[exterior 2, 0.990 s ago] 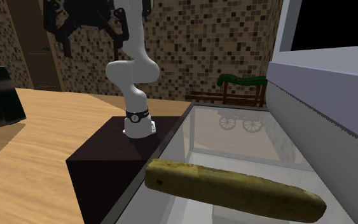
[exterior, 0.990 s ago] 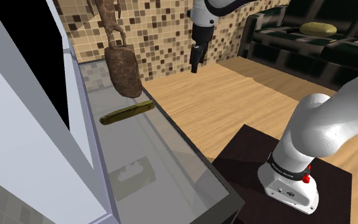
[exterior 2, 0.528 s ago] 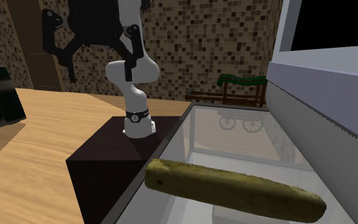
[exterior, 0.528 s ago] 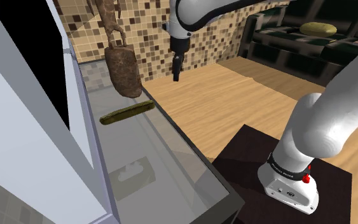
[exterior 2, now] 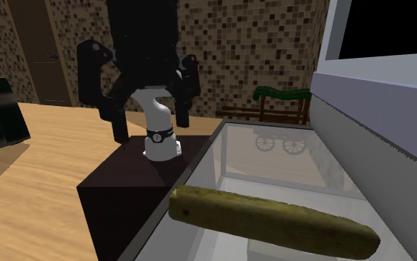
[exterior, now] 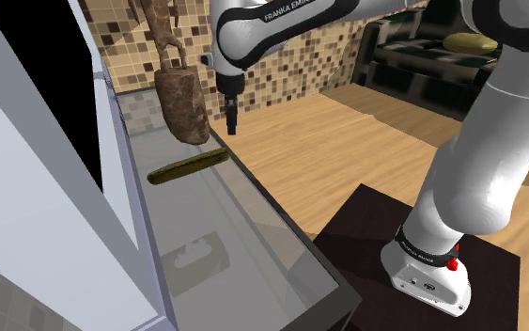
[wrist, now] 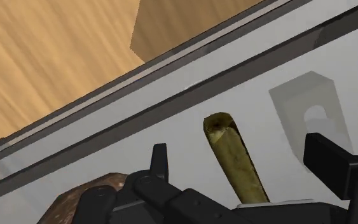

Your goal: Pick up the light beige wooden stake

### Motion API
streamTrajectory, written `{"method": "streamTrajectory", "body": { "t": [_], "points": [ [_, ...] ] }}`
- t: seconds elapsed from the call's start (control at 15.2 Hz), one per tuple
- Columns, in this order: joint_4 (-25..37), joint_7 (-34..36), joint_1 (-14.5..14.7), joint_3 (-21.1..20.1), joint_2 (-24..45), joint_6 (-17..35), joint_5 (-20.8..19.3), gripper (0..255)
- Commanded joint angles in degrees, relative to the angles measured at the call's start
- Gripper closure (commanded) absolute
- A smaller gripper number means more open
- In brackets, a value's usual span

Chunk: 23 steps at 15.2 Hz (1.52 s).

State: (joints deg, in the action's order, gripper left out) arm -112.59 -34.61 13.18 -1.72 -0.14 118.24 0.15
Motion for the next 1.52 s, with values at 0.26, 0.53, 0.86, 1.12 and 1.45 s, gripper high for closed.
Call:
{"method": "streamTrajectory", "body": {
  "t": [0.26, 0.53, 0.86, 1.12, 1.45],
  "points": [
    [7.98, -7.98, 2.16, -2.49, 10.25, 1.79, 0.19, 0],
    [13.62, -12.57, 3.74, -4.47, 16.67, 2.18, -0.38, 0],
    [15.72, -14.86, 4.68, -5.50, 20.42, 3.58, -0.92, 0],
    [14.16, -14.83, 4.72, -5.43, 21.52, 6.24, -1.07, 0],
    [13.61, -14.82, 4.73, -5.40, 21.98, 7.25, -1.13, 255]
  ]
}}
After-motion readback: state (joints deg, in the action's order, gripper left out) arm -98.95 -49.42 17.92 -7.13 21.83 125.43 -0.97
